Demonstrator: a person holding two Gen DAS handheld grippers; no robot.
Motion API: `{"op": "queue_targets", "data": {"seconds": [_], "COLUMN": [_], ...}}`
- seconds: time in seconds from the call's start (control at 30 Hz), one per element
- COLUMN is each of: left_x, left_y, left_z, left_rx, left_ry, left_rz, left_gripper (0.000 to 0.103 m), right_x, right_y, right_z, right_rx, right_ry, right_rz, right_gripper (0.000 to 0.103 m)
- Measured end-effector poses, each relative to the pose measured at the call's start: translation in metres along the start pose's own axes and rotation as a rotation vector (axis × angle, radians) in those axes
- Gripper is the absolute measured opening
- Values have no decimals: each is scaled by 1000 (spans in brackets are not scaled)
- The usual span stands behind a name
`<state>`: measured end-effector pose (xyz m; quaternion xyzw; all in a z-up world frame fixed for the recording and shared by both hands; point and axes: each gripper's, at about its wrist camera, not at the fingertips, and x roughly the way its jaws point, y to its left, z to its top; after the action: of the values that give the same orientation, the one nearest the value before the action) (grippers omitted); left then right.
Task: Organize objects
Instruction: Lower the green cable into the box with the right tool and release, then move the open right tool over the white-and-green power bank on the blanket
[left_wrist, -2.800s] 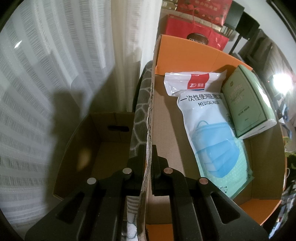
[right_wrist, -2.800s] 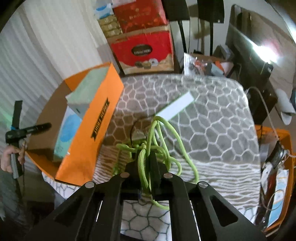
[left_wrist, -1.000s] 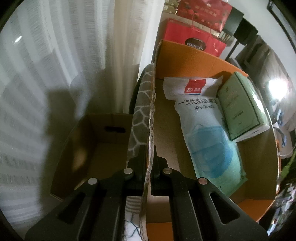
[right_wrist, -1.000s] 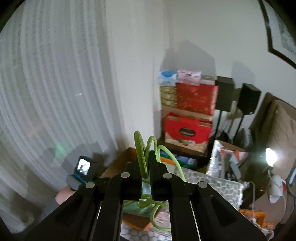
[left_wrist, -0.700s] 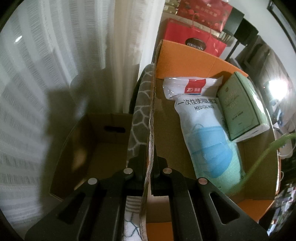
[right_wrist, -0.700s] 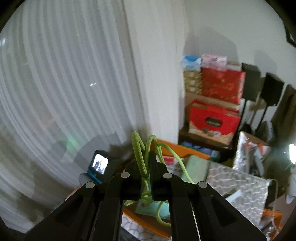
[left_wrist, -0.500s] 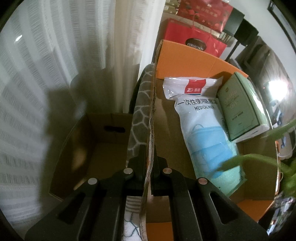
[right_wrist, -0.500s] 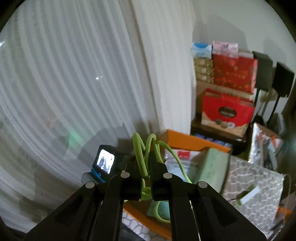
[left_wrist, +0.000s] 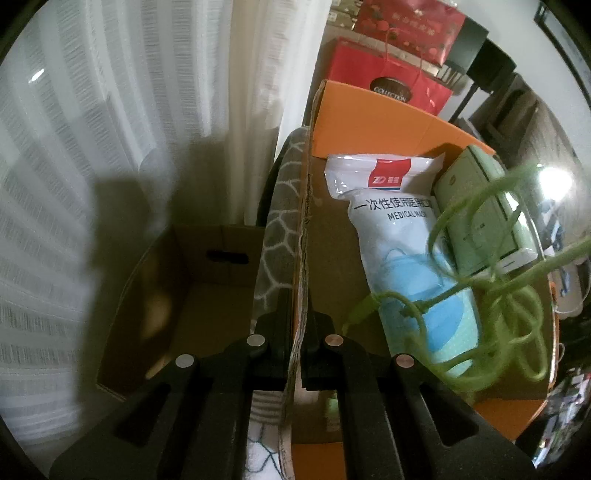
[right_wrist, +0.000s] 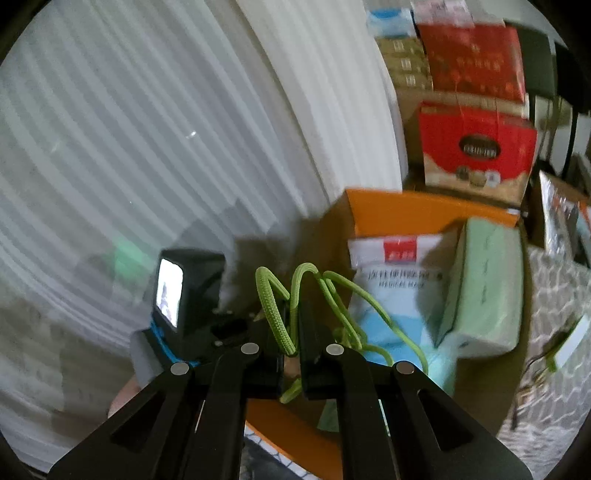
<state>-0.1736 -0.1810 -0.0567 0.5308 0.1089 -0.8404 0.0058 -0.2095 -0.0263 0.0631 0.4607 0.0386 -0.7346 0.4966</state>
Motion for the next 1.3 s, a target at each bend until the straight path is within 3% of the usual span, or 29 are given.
{"op": "queue_targets", "data": {"seconds": [0.23, 0.3, 0.37, 0.47, 0.63, 0.83, 1.03, 1.3], "left_x": [0, 0, 0, 0, 0, 0, 0, 0], "left_y": [-1, -1, -1, -1, 0, -1, -2, -1], "left_z": [0, 0, 0, 0, 1, 1, 0, 0], "left_rx": [-1, -2, -1, 0, 1, 2, 3, 3], "left_ry": [0, 0, 0, 0, 0, 1, 1, 0], "left_rz": [1, 1, 2, 3, 6, 7, 10, 13], "left_gripper": [3, 3, 3, 3, 3, 3, 3, 3], "right_x": [25, 25, 19, 5, -28, -65, -89, -113], "right_y": [-4, -4, -3, 1, 2, -23, -66, -118], "right_z": [-19, -21, -22, -21, -21, -25, -33, -54], "right_rx": [-1, 4, -6, -32, -88, -84, -19, 60], "right_ry": [84, 98, 88, 78, 58, 31, 16, 3], "right_rz": [28, 34, 32, 23, -50, -132, -189, -271], "right_gripper": [12, 27, 50, 65, 65, 73, 80, 82]}}
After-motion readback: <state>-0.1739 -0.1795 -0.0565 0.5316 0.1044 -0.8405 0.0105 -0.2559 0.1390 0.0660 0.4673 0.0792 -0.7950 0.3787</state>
